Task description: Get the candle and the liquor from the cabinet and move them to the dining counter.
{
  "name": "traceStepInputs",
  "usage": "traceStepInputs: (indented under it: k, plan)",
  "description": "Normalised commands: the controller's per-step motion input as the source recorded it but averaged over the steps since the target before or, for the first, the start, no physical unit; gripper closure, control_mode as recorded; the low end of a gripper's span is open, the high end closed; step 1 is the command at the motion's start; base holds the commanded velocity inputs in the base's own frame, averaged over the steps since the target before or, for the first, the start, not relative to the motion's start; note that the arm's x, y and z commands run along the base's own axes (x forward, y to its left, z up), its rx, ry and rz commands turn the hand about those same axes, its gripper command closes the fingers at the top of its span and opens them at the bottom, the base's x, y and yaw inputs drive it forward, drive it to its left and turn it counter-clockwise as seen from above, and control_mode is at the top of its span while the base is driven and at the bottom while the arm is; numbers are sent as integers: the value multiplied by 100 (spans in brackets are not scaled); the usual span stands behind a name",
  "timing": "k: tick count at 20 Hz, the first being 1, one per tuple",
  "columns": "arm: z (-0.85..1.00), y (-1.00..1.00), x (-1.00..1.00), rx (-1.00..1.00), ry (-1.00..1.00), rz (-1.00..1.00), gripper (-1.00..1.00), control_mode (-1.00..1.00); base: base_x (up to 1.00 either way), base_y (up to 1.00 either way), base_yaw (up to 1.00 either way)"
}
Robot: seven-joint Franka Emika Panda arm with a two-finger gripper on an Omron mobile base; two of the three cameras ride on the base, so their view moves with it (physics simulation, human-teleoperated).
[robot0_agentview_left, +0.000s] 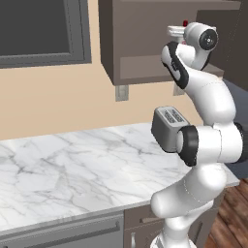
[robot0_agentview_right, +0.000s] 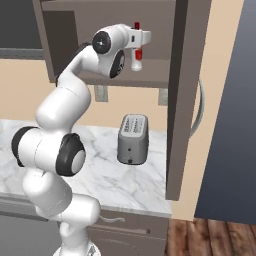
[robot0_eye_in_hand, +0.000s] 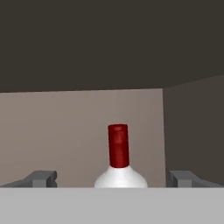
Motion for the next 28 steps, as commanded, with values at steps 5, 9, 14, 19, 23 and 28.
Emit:
traceStepInputs:
  k: [5,9,14,19,23,28]
  plan:
    - [0,-7,17,1,0,0,-100,-100,0,0,0]
    - [0,-8,11,1,0,0,-100,-100,0,0,0]
    - [0,-3,10,0,0,0,-100,-100,0,0,0]
    - [0,0,12,0,1,0,-100,-100,0,0,0]
    - [0,0,16,0,2,0,-100,-100,0,0,0]
    - [0,0,12,0,2,0,-100,-100,0,0,0]
